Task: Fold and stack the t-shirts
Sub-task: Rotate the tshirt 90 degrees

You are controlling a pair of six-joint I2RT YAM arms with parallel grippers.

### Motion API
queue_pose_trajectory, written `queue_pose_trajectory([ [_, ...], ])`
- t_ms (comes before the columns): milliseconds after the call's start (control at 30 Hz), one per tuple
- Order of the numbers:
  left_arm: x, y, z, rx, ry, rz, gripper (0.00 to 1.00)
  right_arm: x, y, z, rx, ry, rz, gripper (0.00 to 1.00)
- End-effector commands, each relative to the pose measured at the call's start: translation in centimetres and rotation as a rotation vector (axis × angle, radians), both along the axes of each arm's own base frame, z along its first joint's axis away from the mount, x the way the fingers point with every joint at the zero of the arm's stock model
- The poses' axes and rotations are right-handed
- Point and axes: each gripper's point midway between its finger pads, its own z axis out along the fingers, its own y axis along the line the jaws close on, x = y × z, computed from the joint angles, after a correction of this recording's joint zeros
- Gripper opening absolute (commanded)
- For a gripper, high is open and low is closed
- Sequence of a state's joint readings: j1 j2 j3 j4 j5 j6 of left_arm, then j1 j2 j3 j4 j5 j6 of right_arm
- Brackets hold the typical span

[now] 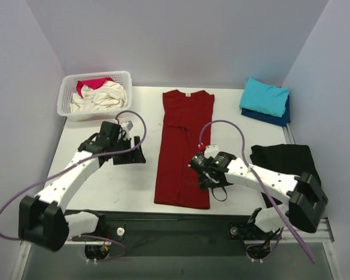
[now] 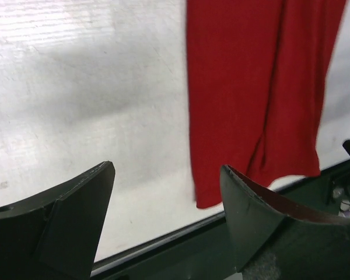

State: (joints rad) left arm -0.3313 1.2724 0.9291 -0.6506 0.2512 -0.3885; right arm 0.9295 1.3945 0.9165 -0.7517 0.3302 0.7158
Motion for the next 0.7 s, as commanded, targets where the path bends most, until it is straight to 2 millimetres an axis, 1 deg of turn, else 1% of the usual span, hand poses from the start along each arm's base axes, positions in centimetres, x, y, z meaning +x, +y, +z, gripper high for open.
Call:
queue_pose_trajectory([
  [0, -1.9, -0.8, 2.5, -0.103, -0.079, -0.032, 0.84, -0.3, -0.1, 1.4, 0.108, -0.057, -0.082, 0.71],
  [33, -2.6, -1.1, 2.8, -0.133, -0.081, -0.037, 0.84, -0.6, -0.5, 1.1, 0.115, -0.051, -0.100, 0.71],
  [67, -3.4, -1.3, 2.4, -0.148, -0.061, -0.043, 0.84, -0.8, -0.5, 1.0, 0.122, -0.045, -0.104, 0.70],
  [100, -4.6, -1.5, 1.4, -0.163, -0.020, -0.059, 0.84, -1.1, -0.4, 0.8, 0.135, -0.030, -0.106, 0.70],
  [133, -5.3, -1.6, 1.0, -0.173, 0.001, -0.065, 0.84, -1.5, -0.6, 0.3, 0.131, -0.012, -0.107, 0.69],
  [200, -6.4, -2.0, 0.3, -0.175, 0.039, -0.084, 0.83, -1.9, -0.3, -0.1, 0.147, 0.011, -0.103, 0.68],
  [233, -6.8, -2.2, 0.2, -0.174, 0.060, -0.086, 0.84, -2.1, -0.3, -0.4, 0.147, 0.018, -0.106, 0.68],
  [267, -7.0, -2.5, 0.4, -0.182, 0.069, -0.097, 0.89, -2.2, -0.3, -0.5, 0.148, 0.022, -0.104, 0.68],
  [300, -7.4, -3.0, 0.6, -0.186, 0.079, -0.117, 0.98, -2.3, -0.3, -0.5, 0.152, 0.025, -0.103, 0.68],
  [367, -7.1, -3.7, 1.1, -0.187, 0.063, -0.133, 0.97, -2.4, -0.3, -0.6, 0.155, 0.027, -0.105, 0.68],
  [400, -6.8, -3.5, 0.9, -0.160, 0.052, -0.117, 0.98, -2.4, -0.2, -0.5, 0.159, 0.028, -0.103, 0.68],
  [433, -6.7, -3.8, 0.6, -0.160, 0.056, -0.112, 0.97, -2.4, -0.2, -0.6, 0.158, 0.029, -0.102, 0.68],
  [567, -6.5, -4.2, -0.3, -0.160, 0.086, -0.063, 0.97, -2.3, -0.1, -0.5, 0.159, 0.030, -0.103, 0.68],
  [600, -6.3, -3.9, -0.8, -0.145, 0.076, -0.037, 0.97, -2.2, 0.0, -0.5, 0.162, 0.026, -0.103, 0.68],
  [633, -6.1, -4.2, -0.5, -0.160, 0.062, -0.030, 0.95, -2.2, 0.0, -0.5, 0.165, 0.026, -0.109, 0.68],
  [667, -6.2, -4.0, -0.5, -0.152, 0.064, -0.019, 0.91, -2.3, 0.1, -0.4, 0.171, 0.026, -0.108, 0.68],
])
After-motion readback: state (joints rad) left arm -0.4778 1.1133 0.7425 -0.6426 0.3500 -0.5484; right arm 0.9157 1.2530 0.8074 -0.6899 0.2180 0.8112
